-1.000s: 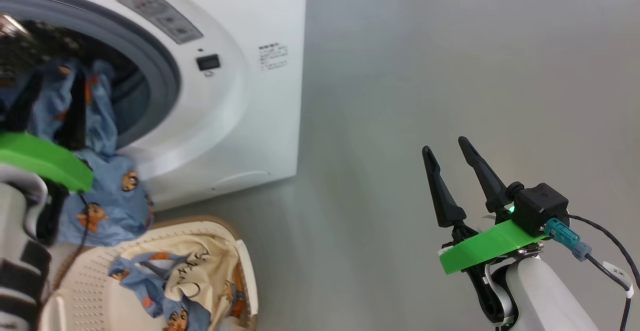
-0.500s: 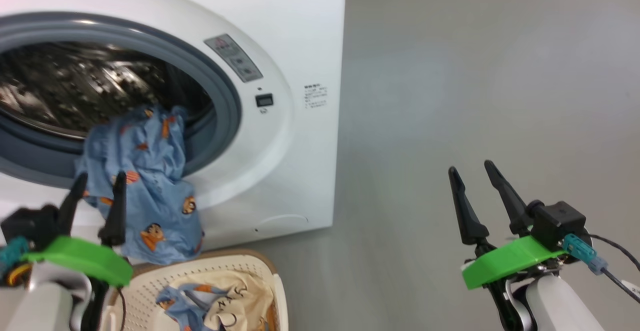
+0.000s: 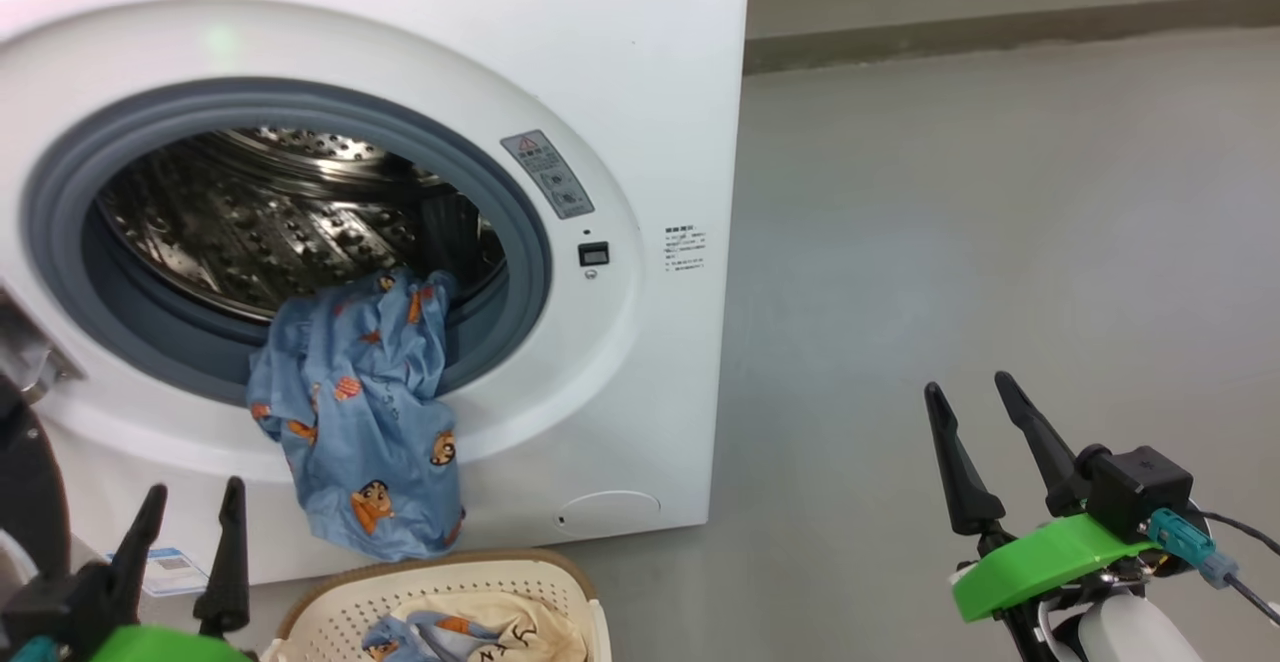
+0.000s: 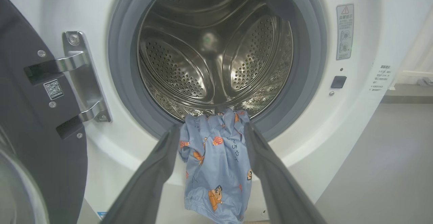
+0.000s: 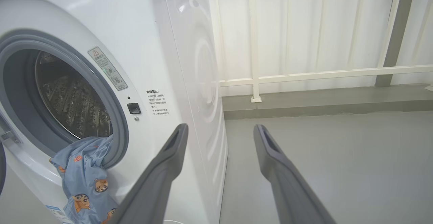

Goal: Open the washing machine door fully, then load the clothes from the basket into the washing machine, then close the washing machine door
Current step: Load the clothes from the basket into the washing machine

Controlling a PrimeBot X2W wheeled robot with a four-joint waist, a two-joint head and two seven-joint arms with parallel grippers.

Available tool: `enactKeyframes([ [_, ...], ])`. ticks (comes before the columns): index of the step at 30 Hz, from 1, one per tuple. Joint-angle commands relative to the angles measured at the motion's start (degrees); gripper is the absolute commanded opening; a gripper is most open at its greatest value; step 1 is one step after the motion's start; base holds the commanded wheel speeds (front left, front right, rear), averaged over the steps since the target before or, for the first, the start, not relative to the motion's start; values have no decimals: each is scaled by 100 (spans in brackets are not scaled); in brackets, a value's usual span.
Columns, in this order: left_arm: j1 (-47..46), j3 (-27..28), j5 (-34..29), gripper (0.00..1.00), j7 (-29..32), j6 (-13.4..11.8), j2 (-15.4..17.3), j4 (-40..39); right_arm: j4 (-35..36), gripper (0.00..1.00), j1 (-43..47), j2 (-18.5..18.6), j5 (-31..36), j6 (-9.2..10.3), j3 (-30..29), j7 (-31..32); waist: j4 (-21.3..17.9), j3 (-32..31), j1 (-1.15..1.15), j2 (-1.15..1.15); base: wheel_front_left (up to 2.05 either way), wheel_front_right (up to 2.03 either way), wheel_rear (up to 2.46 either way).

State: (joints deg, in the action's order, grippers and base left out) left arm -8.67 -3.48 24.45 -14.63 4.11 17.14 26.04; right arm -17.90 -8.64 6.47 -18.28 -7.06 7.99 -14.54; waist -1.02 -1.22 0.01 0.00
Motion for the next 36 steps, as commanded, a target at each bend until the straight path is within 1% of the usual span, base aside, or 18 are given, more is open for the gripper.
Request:
enactKeyframes([
  [1,-39,295,-81,100,-37,-33,117,-226,137,100,-34,63,-70,-43,97,-46,60,-82,-1,0,0,0,0],
  [8,298,492,-246,100,-37,-11,-93,-453,167,100,38,103,-63,-43,99,-46,71,-172,-1,0,0,0,0],
  [15,416,576,-368,100,-37,36,-248,-528,187,100,57,148,-76,-43,94,-46,65,-207,-1,0,0,0,0],
  [36,414,813,-573,100,-37,147,-485,-528,230,100,67,137,-74,-43,87,-46,55,-176,-1,0,0,0,0],
])
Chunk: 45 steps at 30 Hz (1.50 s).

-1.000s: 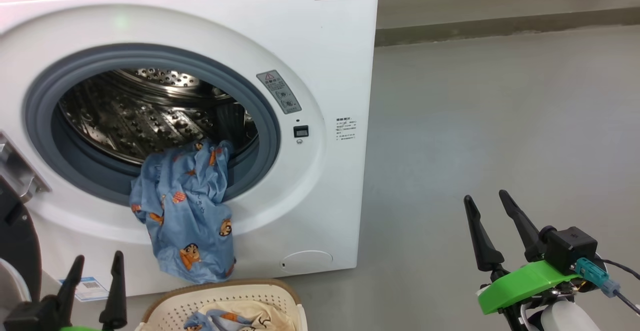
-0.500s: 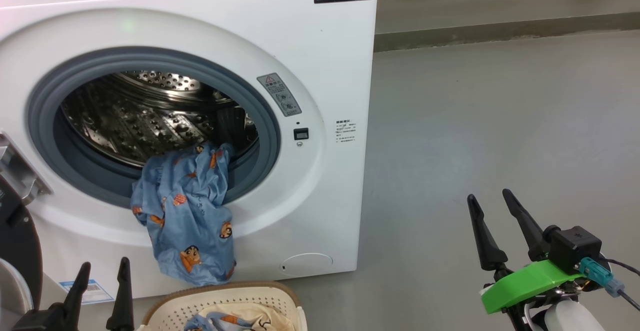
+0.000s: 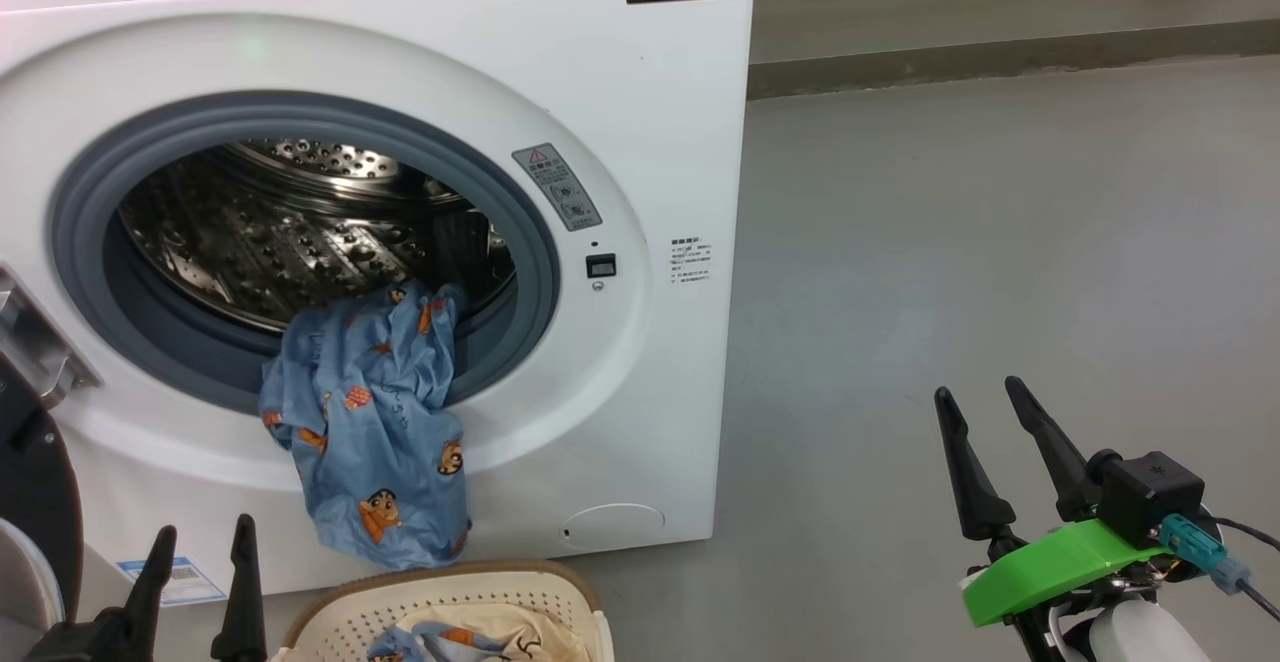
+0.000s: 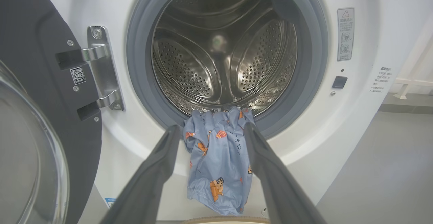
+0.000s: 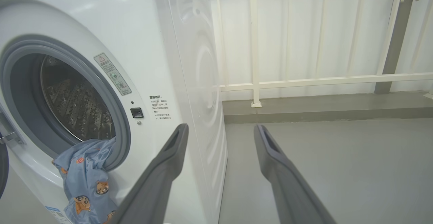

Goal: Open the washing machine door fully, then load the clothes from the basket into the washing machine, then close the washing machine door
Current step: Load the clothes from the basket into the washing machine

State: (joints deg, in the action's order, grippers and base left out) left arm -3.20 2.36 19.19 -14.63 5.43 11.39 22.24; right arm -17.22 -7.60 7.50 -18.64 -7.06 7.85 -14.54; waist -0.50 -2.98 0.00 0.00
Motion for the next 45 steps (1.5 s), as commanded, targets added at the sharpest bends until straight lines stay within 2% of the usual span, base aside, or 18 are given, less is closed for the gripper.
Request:
enactKeyframes([
  [1,-135,243,-55,100,-37,19,81,-151,162,100,-36,33,-38,-43,100,-46,5,0,0,0,0,0,0],
  [16,-145,346,-112,100,-37,105,-1,-44,160,100,-37,23,-76,-43,128,-46,-9,17,0,0,0,0,0],
  [26,-256,223,-9,100,-31,151,28,455,184,100,-39,22,-69,-43,182,-46,-48,130,0,0,0,0,0],
  [36,-905,-229,297,100,34,200,228,1608,305,100,-157,-107,91,-43,263,-46,-240,643,0,0,0,0,0],
  [45,-1779,-973,1017,100,-3,204,668,2307,647,100,-392,-357,418,-43,225,-46,-442,1484,0,0,0,0,0],
])
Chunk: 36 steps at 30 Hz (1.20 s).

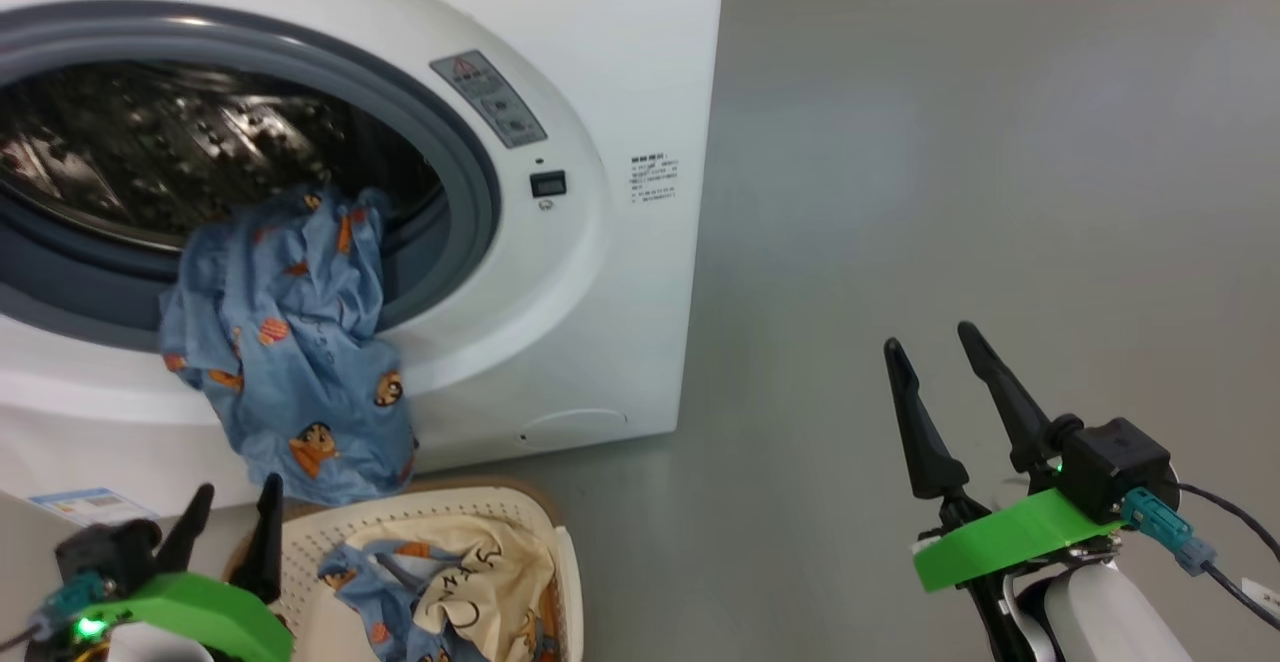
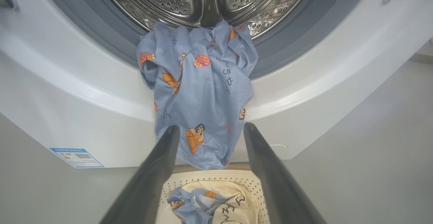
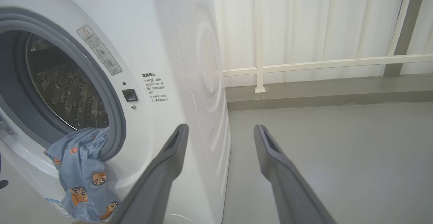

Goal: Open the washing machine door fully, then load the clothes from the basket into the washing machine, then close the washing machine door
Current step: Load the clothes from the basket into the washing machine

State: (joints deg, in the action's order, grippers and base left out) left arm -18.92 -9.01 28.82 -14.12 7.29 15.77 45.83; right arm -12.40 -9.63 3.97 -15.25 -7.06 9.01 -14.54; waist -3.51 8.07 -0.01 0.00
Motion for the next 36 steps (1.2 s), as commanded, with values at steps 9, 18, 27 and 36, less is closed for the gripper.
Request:
enactKeyframes([
  [9,-1068,-624,833,100,-53,19,694,527,590,100,-379,-102,394,-43,83,-46,-281,1220,1,0,0,0,0],
  [18,-1824,-1153,1687,100,150,19,1072,1069,854,100,-517,-108,337,-43,145,-46,-508,1811,1,0,0,0,0],
  [27,-2179,-1527,2253,100,230,19,1395,1264,1015,100,-499,-109,319,-43,147,-46,-755,2123,1,0,0,0,0],
  [36,-2667,-1865,2697,100,283,20,1762,1327,1179,100,-520,-109,288,-43,195,-46,-941,2486,1,0,0,0,0],
])
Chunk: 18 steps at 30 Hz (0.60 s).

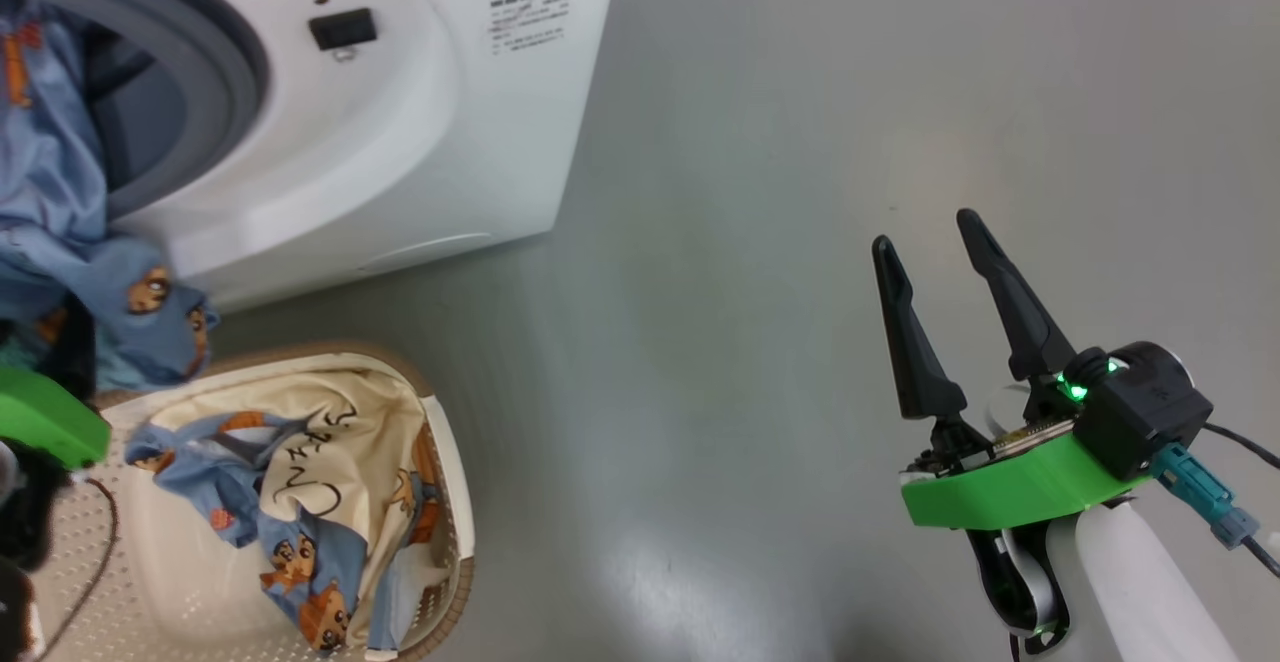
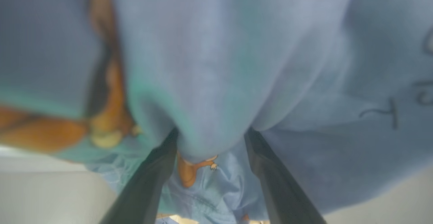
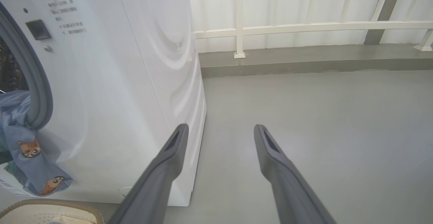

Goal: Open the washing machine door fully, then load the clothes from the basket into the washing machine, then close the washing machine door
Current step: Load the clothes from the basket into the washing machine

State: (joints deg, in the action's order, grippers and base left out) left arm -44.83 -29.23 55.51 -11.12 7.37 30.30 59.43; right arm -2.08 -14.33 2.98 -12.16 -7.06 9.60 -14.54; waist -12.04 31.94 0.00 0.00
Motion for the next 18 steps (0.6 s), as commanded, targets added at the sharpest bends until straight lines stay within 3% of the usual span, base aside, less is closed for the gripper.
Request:
enactKeyframes([
  [1,-131,120,48,100,-55,12,361,-42,163,100,-52,-10,-21,-43,135,-46,-102,128,0,0,0,0,0],
  [2,-182,85,68,100,-96,12,403,-54,178,100,-51,-10,-23,-43,128,-46,-114,158,0,0,0,0,0],
  [3,-232,60,85,92,-154,12,434,-70,191,100,-49,-10,-24,-43,118,-46,-116,173,0,0,0,0,0],
  [5,-298,6,116,69,-241,12,473,-90,210,100,-43,-10,-32,-43,107,-46,-123,199,0,0,0,0,0],
  [6,-315,-20,134,49,-273,12,485,-92,215,100,-40,-10,-37,-43,106,-46,-125,205,0,0,0,0,0],
  [8,-329,-71,180,37,-314,12,499,-80,212,100,-42,-10,-49,-43,109,-46,-130,205,0,0,0,0,0],
  [9,-342,-90,190,23,-334,12,513,-76,206,100,-48,-10,-57,-43,112,-46,-133,203,0,0,0,0,0],
  [10,-352,-116,189,0,-349,12,523,-76,201,100,-57,-10,-65,-43,114,-46,-133,196,0,0,0,0,0],
  [18,-96,-472,388,0,-384,12,417,-336,85,100,-77,-10,-116,-43,124,-46,0,-37,0,0,0,0,0],
])
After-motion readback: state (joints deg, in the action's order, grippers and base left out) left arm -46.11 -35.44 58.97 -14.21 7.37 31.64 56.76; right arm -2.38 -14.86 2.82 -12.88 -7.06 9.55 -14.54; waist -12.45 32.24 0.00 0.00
